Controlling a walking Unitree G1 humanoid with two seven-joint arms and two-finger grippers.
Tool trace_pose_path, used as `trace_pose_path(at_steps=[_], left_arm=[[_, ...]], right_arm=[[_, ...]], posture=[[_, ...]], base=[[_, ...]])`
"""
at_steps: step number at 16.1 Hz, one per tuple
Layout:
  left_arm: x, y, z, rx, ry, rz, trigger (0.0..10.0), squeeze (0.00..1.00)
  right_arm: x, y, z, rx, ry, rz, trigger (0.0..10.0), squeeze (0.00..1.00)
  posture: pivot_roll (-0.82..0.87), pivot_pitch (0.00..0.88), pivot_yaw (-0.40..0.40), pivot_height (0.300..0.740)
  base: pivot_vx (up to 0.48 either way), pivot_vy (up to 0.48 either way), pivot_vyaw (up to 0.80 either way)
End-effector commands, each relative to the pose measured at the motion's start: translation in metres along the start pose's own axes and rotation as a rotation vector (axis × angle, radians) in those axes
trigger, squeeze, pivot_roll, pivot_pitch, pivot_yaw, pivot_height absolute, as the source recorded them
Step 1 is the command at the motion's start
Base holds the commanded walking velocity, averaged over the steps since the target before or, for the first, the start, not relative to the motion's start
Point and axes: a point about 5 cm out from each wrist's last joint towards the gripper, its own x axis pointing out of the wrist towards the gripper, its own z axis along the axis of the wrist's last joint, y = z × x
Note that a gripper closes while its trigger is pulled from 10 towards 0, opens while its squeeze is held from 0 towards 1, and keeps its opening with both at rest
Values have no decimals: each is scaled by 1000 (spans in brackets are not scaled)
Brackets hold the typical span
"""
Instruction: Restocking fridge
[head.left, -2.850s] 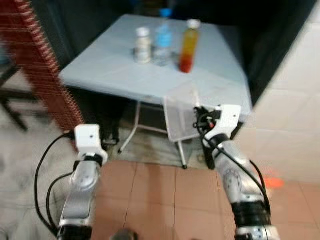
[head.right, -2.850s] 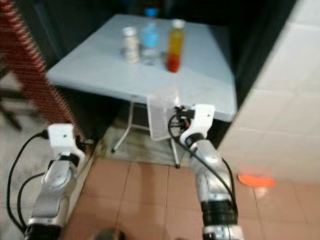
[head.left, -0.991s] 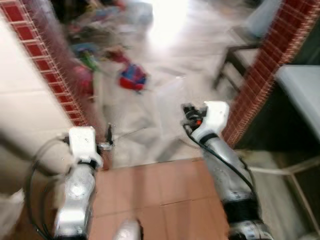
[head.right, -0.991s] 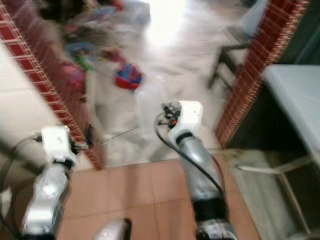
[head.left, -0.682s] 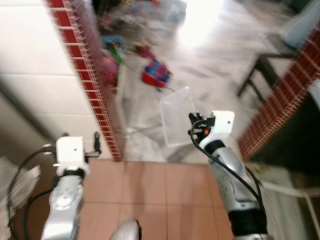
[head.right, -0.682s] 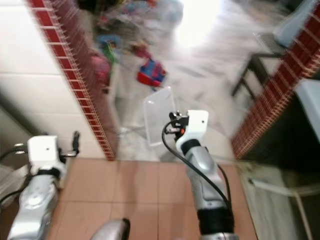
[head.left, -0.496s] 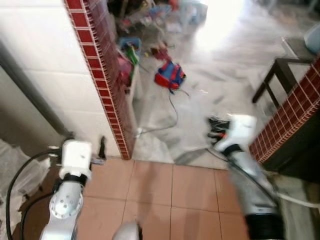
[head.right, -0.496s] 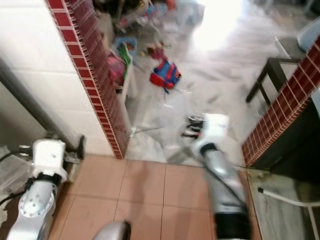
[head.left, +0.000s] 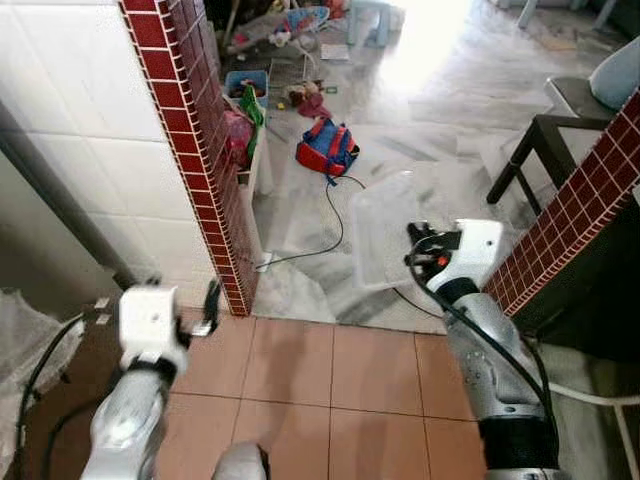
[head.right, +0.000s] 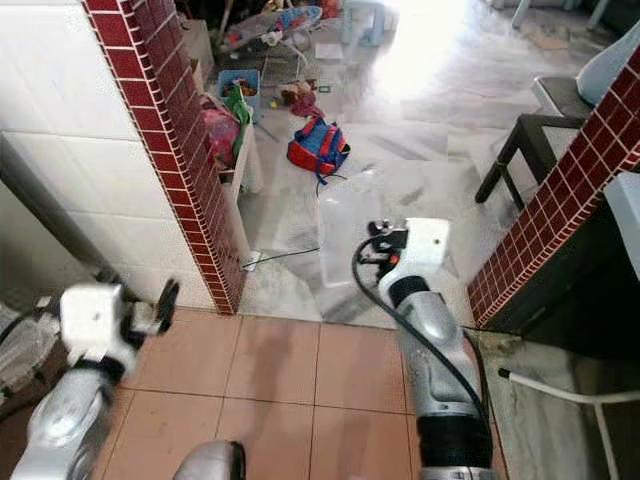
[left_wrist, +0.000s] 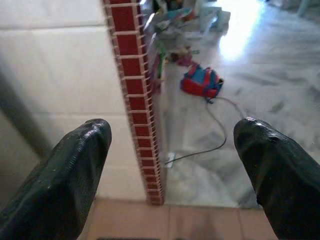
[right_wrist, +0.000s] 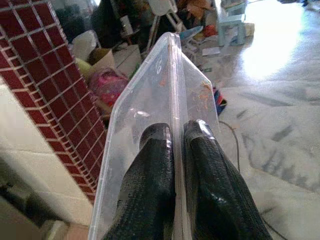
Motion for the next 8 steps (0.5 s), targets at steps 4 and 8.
trace_pose_path(at_steps=[4, 8], left_arm=[[3, -3, 9, -62, -17, 14, 10000, 0], [11, -10, 9, -59, -19, -13, 10000, 0]], right_arm=[[2, 2, 4, -16, -3, 16, 10000, 0], [2, 3, 5, -21, -5, 20, 10000, 0]], posture=[[73, 42, -55, 740], [59, 42, -47, 740]], base=[[0, 0, 400], [0, 0, 800]])
